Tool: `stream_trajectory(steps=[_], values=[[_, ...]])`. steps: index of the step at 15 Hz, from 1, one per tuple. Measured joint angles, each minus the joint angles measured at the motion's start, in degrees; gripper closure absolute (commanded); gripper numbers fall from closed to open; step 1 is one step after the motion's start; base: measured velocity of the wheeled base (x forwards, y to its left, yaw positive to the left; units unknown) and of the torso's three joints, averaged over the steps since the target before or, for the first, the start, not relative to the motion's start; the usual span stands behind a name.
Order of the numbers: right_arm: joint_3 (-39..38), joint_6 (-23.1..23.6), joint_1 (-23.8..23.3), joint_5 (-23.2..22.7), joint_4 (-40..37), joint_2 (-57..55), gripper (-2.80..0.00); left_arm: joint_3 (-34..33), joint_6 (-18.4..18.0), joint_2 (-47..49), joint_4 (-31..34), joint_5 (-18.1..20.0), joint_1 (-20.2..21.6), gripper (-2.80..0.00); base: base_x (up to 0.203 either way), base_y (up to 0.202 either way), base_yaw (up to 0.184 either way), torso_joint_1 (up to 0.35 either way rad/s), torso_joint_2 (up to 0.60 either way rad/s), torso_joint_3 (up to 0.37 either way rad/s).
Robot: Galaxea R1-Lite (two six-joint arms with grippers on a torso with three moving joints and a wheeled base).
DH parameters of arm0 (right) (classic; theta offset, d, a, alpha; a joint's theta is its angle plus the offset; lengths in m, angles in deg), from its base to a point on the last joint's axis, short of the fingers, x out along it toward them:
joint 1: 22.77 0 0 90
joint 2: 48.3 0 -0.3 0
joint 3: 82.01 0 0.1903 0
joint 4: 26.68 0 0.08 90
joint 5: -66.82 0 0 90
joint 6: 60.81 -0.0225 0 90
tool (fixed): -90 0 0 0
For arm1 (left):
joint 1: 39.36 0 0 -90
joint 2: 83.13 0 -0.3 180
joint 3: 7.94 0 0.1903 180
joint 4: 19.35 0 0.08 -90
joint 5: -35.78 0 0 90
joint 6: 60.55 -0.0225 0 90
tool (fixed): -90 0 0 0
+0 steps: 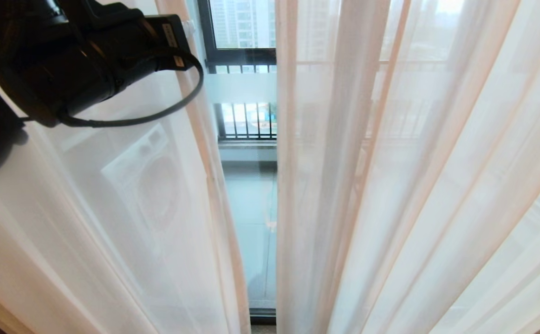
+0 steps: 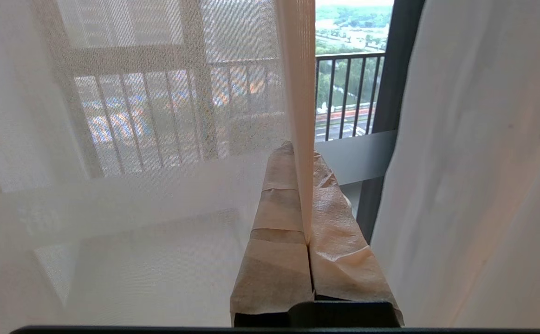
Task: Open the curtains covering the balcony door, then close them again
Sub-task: Close the inner curtains on both sides
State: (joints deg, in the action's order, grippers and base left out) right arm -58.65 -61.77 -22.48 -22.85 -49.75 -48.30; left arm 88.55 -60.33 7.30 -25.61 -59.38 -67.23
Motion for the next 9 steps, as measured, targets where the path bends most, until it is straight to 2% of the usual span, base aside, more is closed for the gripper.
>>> stream_trajectory(steps=[9], values=[[0.0,0.0,0.01,0.02,0.0,0.0,0.0,0.0,0.02,0.06,0.01,0.01,-0.07,0.0,0.0,-0.19,0.002,0.003,0.0,0.003]])
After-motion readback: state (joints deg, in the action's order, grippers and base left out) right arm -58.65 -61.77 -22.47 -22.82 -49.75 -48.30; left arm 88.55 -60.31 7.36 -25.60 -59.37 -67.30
